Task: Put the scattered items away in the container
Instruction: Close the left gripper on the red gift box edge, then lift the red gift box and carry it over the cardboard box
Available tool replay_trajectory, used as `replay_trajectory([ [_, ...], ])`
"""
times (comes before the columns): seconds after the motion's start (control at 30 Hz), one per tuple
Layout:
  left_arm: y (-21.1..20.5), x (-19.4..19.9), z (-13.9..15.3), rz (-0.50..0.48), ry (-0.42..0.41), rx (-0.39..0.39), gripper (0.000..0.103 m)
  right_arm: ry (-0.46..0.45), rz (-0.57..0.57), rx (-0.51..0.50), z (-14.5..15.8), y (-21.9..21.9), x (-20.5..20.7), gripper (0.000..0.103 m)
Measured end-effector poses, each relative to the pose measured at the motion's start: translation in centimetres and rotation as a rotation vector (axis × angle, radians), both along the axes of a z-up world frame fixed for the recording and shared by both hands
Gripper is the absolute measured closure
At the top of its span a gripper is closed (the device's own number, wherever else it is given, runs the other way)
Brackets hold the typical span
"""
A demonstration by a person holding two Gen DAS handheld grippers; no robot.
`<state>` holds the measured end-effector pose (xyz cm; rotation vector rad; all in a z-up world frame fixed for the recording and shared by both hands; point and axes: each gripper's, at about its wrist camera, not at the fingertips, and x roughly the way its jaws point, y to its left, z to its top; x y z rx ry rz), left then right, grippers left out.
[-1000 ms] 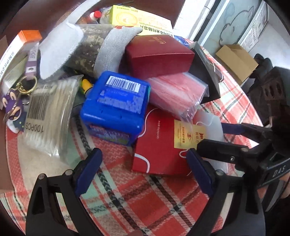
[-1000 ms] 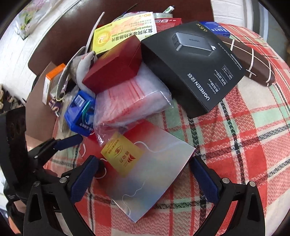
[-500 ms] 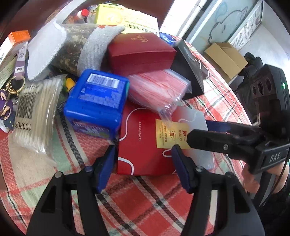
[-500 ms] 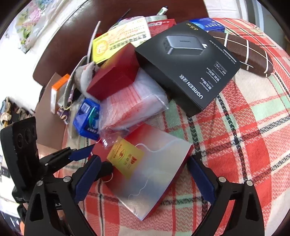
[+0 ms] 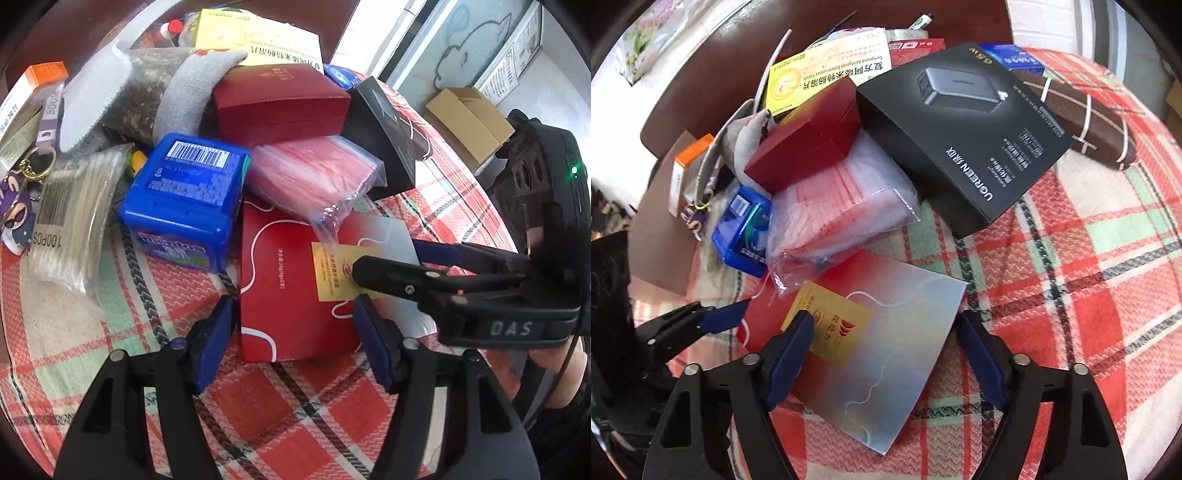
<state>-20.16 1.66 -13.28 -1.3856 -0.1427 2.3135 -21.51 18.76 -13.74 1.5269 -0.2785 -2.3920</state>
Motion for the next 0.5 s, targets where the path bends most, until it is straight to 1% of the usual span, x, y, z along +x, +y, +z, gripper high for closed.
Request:
replay_trajectory([
  [0.03, -0.1, 0.1, 0.1, 0.002, 0.001, 0.0, 0.039, 0.002, -0.009, 0.0, 0.1, 0.3, 0.1, 0.033],
  [0.13, 0.0, 0.6, 0.6, 0.007, 0.007, -0.008, 0.04, -0.004, -0.012, -0.013, 0.3, 0.6, 0.4, 0.036],
  [0.3, -0.2, 1.4, 1.7, 0.018, 0.028, -0.005, 0.04, 0.018, -0.013, -0.017, 1.3, 0.2, 1.2, 0.036],
  [0.5, -0.1, 3.0, 3.7, 0.028, 0.075, -0.013, 0.042, 0.064, -0.005, -0.008, 3.6, -0.1, 2.8, 0.036],
])
